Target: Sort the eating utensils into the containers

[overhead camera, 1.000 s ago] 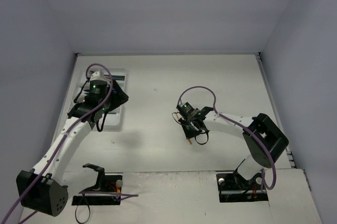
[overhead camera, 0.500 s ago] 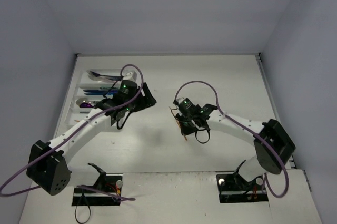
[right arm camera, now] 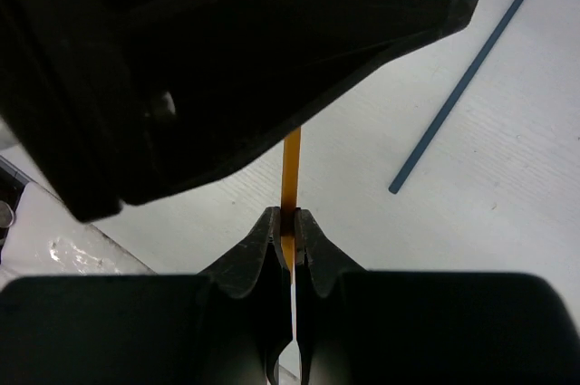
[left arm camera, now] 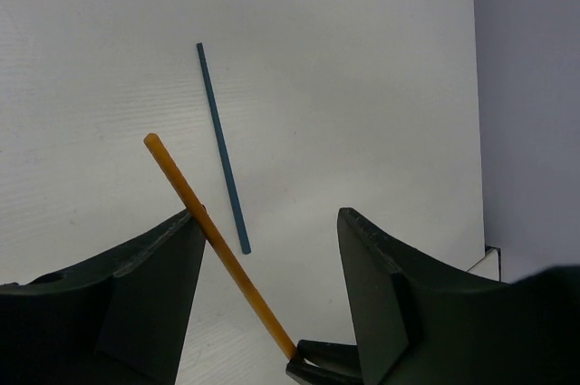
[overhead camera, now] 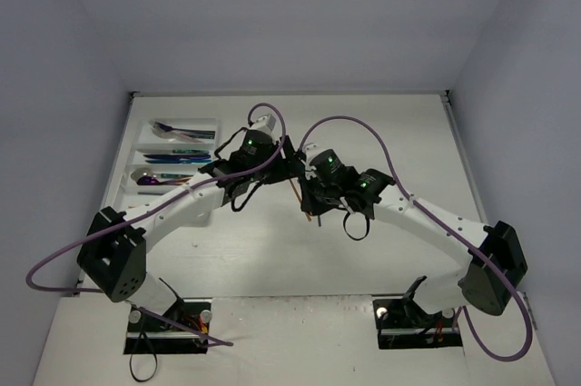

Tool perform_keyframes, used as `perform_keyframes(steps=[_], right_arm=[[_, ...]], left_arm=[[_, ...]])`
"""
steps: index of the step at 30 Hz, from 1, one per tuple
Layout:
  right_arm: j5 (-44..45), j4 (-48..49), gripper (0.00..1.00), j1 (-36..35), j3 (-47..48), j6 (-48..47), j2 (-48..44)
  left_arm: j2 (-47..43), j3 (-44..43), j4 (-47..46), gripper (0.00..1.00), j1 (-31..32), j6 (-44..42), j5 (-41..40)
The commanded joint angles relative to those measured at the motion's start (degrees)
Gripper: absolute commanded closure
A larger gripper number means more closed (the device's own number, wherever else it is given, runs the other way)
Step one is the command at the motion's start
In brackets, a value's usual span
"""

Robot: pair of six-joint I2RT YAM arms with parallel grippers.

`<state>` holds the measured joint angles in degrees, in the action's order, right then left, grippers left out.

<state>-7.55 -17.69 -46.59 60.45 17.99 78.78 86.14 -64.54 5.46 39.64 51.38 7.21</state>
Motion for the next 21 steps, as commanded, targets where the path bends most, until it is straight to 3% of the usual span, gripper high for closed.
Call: perform_keyframes(steps=[1,5,8,10,16,18,21], right_arm=[[-0.4,0.8,1.0,-0.4,1.8,-0.7,-2.9],[0.4,1.0,1.0,-0.3,1.6,-0.5,-2.9],[1.0,1.0,0.99,-0.3,1.5,-0.1,-2.8],[1.6,1.1,0.83,-0.3,1.4,0.2,-2.4],[3.2,1.0,0.39,-0.2,1.1,1.2,-1.9],[3.6,1.0,0.33,-0.2,0.8,1.3,-1.7],[4.3,0.9,0.32,0.1,0.0,1.8,-1.8]], left_arm=[[0.0,-3.0,-4.5,0.49,0.4,1.1,0.4],[0.2,-3.2,-4.5,0.71,0.4,1.1,0.0],[-0.6,-2.7,-4.4,0.93,0.4,1.0,-1.0],[-1.5,-2.0,-3.9,0.99,0.3,1.0,-3.4],[-6.4,1.7,-1.4,1.0,-3.8,2.2,-6.6],[-8.6,3.6,-0.3,1.0,-7.1,3.0,-8.0],[-12.7,6.7,2.3,1.0,-16.2,3.3,-9.5]])
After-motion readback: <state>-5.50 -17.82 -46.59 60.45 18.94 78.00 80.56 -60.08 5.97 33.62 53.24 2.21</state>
